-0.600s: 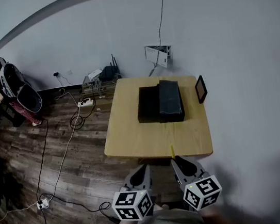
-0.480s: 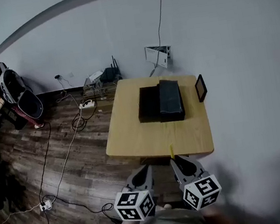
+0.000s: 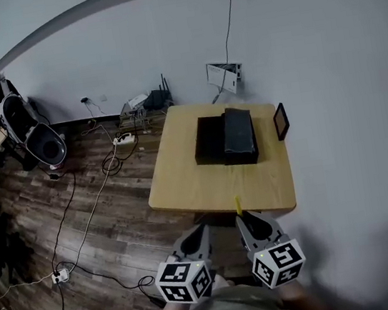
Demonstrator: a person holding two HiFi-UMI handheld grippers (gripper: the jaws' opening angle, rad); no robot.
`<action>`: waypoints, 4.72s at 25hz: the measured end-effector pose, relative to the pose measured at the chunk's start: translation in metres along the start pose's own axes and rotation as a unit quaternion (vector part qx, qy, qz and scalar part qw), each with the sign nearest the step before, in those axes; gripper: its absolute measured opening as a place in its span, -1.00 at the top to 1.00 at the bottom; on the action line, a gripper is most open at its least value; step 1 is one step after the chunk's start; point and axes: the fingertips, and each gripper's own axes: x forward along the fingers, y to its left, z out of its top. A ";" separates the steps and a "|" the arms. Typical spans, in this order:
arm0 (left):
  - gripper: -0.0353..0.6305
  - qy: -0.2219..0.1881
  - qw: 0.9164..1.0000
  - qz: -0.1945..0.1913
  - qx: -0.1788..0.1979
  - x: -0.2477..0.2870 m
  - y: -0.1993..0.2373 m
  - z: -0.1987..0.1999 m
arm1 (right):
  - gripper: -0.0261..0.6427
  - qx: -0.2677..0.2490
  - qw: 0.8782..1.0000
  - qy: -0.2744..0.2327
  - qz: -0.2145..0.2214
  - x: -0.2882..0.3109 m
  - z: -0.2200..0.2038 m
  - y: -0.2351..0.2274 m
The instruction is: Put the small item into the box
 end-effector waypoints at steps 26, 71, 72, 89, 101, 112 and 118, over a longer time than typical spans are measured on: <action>0.88 0.029 0.999 0.006 -0.026 0.119 0.109 0.046 | 0.77 0.026 0.999 0.014 -0.013 0.150 0.026 -0.049; 0.88 0.149 0.984 -0.082 -0.054 0.297 0.239 0.059 | 0.77 0.084 0.954 0.235 -0.168 0.444 -0.059 -0.212; 0.88 0.151 0.984 -0.083 -0.055 0.297 0.239 0.059 | 0.77 0.090 0.950 0.244 -0.171 0.448 -0.065 -0.214; 0.88 0.151 0.984 -0.072 -0.063 0.295 0.249 0.054 | 0.77 0.144 0.905 0.352 -0.189 0.461 -0.125 -0.236; 0.88 0.139 0.986 -0.071 -0.057 0.284 0.244 0.061 | 0.53 0.191 0.918 0.299 -0.177 0.458 -0.101 -0.222; 0.88 0.111 0.990 -0.076 -0.047 0.270 0.222 0.078 | 0.62 0.110 0.962 0.206 -0.140 0.413 -0.025 -0.173; 0.88 0.099 0.992 -0.066 -0.039 0.262 0.215 0.083 | 0.74 0.077 0.979 0.155 -0.112 0.372 0.002 -0.143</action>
